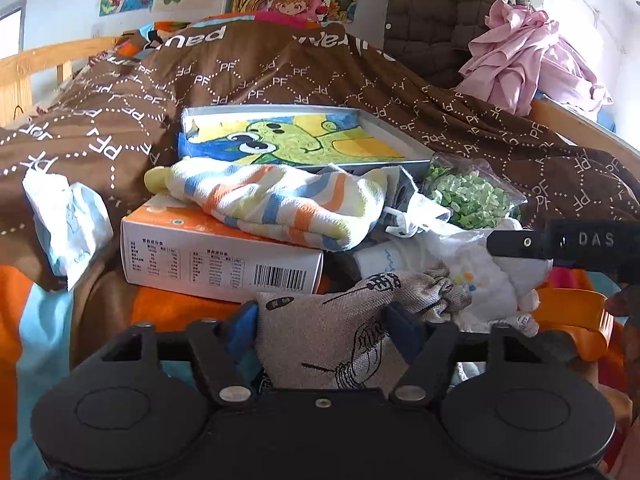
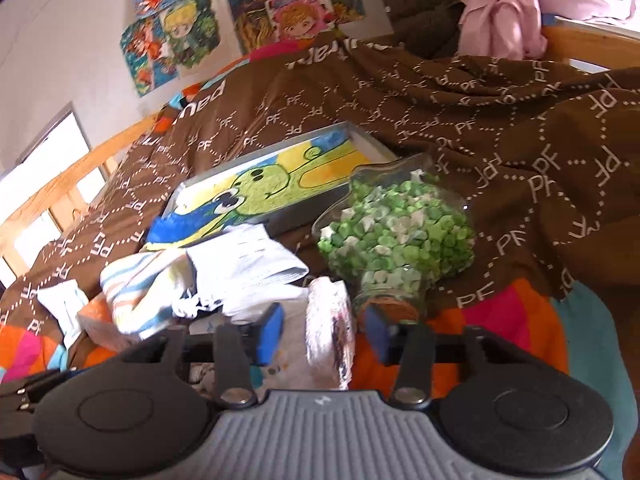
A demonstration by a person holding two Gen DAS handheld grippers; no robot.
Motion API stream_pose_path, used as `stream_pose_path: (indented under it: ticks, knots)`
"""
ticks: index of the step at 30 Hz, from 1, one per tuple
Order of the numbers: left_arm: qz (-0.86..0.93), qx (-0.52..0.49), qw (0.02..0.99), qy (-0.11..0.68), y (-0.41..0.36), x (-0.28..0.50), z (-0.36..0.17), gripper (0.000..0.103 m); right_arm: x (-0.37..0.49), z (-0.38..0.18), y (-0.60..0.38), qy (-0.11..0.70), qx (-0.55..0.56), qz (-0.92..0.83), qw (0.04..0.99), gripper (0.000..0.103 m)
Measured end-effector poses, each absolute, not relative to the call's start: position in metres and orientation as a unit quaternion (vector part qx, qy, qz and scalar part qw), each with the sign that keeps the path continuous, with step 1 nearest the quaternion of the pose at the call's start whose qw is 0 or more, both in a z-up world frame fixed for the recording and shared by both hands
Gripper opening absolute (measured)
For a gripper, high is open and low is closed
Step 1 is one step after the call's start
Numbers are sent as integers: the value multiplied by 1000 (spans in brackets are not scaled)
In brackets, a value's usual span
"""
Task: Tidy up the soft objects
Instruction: 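Grasp the grey drawstring pouch with the left gripper while the right grasps the white rolled cloth, then carry the grey pouch and white cloth with both grippers over the painted tray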
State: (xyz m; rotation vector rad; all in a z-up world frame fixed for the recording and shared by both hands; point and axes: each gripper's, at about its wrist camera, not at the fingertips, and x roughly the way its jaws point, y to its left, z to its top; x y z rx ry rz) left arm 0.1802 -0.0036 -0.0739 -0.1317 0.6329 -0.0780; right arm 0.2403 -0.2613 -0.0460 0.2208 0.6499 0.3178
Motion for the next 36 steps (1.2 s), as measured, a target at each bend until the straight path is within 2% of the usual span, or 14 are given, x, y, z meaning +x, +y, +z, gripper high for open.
stream_pose_path:
  ticks: [5,12,17,22,36]
  knots:
    - [-42,-57,948,311,-8,179,-68,50,242,-48,-265,323,115,151,927,19]
    - [-50,-39,945,322,-18,175,-56,22,241,-48,-268,326,122,150,925,16]
    - [-56,-31,937,343,-27,173,-49,17,236,-43,-274,316,143,154,925,16]
    - [-52,-68,934,348,-24,166,-34,15,227,-33,-284,281,168,161,931,16]
    - [-53,-119,949,288,-15,154,16,14,211,-15,-297,191,219,209,934,16]
